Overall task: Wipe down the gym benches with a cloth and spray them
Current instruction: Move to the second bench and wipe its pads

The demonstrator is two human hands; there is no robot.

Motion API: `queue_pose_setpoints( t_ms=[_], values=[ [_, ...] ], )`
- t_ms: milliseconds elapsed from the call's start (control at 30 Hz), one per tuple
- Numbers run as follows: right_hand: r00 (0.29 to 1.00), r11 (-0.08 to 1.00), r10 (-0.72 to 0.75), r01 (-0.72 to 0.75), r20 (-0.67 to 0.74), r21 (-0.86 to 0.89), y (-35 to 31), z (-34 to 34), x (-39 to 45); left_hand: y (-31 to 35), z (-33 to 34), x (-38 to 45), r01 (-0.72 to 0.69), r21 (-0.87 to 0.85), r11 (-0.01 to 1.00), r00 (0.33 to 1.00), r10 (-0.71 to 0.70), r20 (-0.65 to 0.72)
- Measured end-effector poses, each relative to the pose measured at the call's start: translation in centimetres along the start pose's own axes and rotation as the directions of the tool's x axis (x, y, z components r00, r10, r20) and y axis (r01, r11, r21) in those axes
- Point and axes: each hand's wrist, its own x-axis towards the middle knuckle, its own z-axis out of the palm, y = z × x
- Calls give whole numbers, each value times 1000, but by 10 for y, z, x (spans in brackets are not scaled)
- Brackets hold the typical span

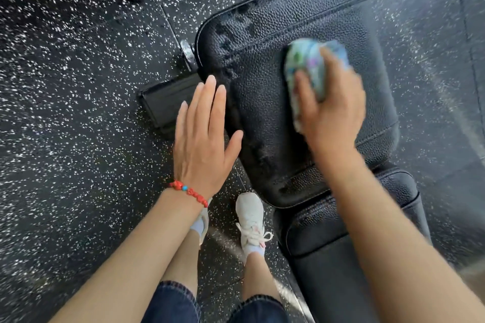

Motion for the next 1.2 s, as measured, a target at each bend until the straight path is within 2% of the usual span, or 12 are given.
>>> queue_pose_setpoints(
  t_ms=[100, 167, 333, 500, 633, 667, 800, 967, 1100, 1200],
  values=[
    [975, 980, 198, -198, -97, 14, 6, 3, 35, -1, 0, 2, -5, -12, 1000, 1000, 5, 2],
    [973, 978, 209, -209, -95, 15, -2, 6, 34, -1, -1, 2, -4, -10, 1000, 1000, 4, 0],
    [999, 1000, -12, 11, 40, 24, -45, 19, 3, 1, -1, 1, 10, -18, 1000, 1000, -10, -3],
    [983, 987, -154, 157, 99, -28, -30, 10, 27, 0, -1, 2, 0, -11, 1000, 1000, 0, 2],
    [995, 994, 104, -103, -9, 24, -41, 17, 48, -1, 1, 2, -6, -10, 1000, 1000, 6, -11],
    [994, 994, 107, -107, 9, 24, -50, 21, 45, 0, 2, 2, -7, -13, 1000, 1000, 7, -10],
    [977, 989, -146, 144, 154, 27, -77, 32, 20, 1, 3, 2, 13, -24, 1000, 1000, -14, -25],
    [955, 970, -235, 241, 181, -15, -57, 23, 37, -2, 0, 3, -22, 3, 1000, 1000, 22, -8],
    [998, 999, -34, 35, 57, -32, -33, 16, 68, -3, -1, 3, -29, 11, 1000, 1000, 29, -9],
    [995, 993, 104, -104, -5, -57, -13, 8, 93, -2, -1, 3, -25, 4, 1000, 1000, 25, -4]
  ],
)
